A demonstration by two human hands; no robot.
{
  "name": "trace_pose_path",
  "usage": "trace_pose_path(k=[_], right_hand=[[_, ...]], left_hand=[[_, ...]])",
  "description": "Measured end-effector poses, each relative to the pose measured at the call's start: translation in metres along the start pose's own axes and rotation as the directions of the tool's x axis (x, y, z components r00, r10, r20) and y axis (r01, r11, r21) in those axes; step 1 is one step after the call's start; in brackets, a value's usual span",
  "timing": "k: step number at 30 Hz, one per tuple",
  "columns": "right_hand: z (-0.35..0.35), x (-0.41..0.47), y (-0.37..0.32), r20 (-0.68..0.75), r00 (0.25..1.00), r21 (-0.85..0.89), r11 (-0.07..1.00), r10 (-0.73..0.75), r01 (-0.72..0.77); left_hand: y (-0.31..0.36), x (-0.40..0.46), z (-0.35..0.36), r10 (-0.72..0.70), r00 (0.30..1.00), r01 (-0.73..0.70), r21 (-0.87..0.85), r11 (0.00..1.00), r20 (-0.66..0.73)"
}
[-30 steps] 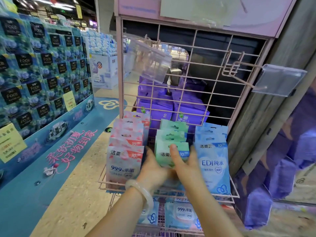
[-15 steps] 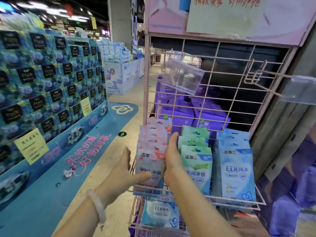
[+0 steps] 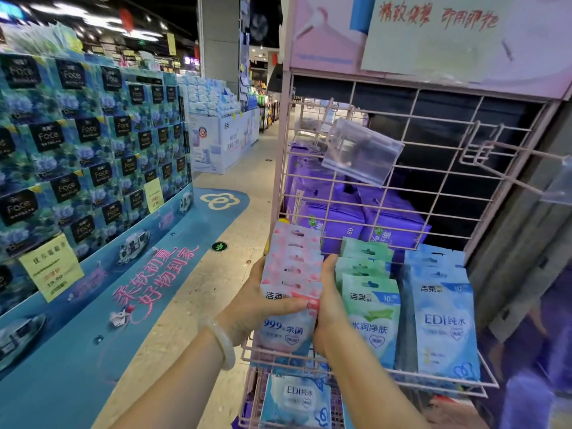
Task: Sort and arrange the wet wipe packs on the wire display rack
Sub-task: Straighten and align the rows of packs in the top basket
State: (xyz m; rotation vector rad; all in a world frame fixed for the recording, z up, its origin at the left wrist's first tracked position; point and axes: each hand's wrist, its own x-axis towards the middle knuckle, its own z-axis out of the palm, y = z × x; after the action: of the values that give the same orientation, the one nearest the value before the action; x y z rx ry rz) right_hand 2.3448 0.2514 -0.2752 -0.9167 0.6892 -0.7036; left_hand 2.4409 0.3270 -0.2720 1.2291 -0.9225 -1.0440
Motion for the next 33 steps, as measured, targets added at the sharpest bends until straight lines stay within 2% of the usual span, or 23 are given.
trace_pose_path(k=[3,5,10,15,18,20,21,22,23,24,25,27,29,31,32,33], right_hand=[[0.003,-0.001,-0.003,0.016,1.000,-0.023,0.999,-0.025,0.026],[0.007,0.002,-0.006,-0.003,1.000,-0.081,0.996,-0.025,0.025],[0.005,0.008,-0.001,-0.050,0.998,-0.070,0.997,0.027,-0.031],[0.011,0.000,0.008,-0.072,0.997,-0.083,0.996,-0.029,0.023],[0.018,-0.012,-0.004,-0.118,0.992,-0.148,0.989,-0.046,0.029],[0.011,-0.022,-0.013,-0.137,0.982,-0.273,0.958,-0.133,0.092],[0.004,-0.031,-0.017,-0.136,0.966,-0.338,0.927,-0.220,0.164],[-0.007,-0.041,-0.020,-0.138,0.936,-0.376,0.891,-0.325,0.254],[-0.021,-0.053,-0.023,-0.151,0.898,-0.380,0.863,-0.414,0.334],[-0.038,-0.063,-0.027,-0.175,0.856,-0.374,0.837,-0.486,0.399],[-0.053,-0.075,-0.033,-0.218,0.810,-0.355,0.817,-0.545,0.454],[-0.083,-0.089,-0.048,-0.351,0.712,-0.348,0.790,-0.609,0.504],[-0.111,-0.095,-0.062,-0.477,0.598,-0.447,0.763,-0.644,0.466],[-0.133,-0.097,-0.071,-0.493,0.580,-0.534,0.752,-0.648,0.386],[-0.143,-0.098,-0.072,-0.480,0.608,-0.565,0.753,-0.633,0.338],[-0.151,-0.097,-0.071,-0.463,0.650,-0.577,0.762,-0.602,0.294]], left_hand=[[-0.001,-0.002,-0.002,0.049,0.996,-0.052,-0.046,0.998,-0.071],[0.000,0.000,-0.005,0.059,0.997,-0.062,-0.054,0.997,-0.054],[0.001,0.000,-0.016,0.043,0.997,-0.028,0.208,0.978,-0.065],[-0.011,-0.008,-0.023,-0.053,0.997,0.030,0.345,0.938,0.056],[-0.004,-0.015,-0.012,-0.039,0.998,0.050,0.310,0.950,-0.040],[0.003,-0.024,-0.004,0.023,0.978,0.037,0.277,0.960,-0.208],[0.006,-0.032,0.003,0.094,0.937,0.014,0.305,0.952,-0.337],[0.010,-0.042,0.012,0.227,0.874,-0.077,0.338,0.938,-0.431],[0.013,-0.053,0.027,0.372,0.811,-0.220,0.353,0.909,-0.451],[0.014,-0.064,0.045,0.460,0.796,-0.347,0.327,0.879,-0.393],[0.012,-0.072,0.066,0.480,0.833,-0.410,0.276,0.869,-0.275],[0.002,-0.075,0.110,0.369,0.929,-0.367,0.210,0.906,0.031],[-0.014,-0.065,0.147,0.251,0.936,-0.318,0.285,0.904,0.246],[-0.025,-0.049,0.171,0.199,0.945,-0.287,0.368,0.884,0.259],[-0.026,-0.044,0.178,0.224,0.959,-0.277,0.428,0.860,0.171],[-0.028,-0.038,0.181,0.342,0.938,-0.328,0.495,0.805,0.065]])
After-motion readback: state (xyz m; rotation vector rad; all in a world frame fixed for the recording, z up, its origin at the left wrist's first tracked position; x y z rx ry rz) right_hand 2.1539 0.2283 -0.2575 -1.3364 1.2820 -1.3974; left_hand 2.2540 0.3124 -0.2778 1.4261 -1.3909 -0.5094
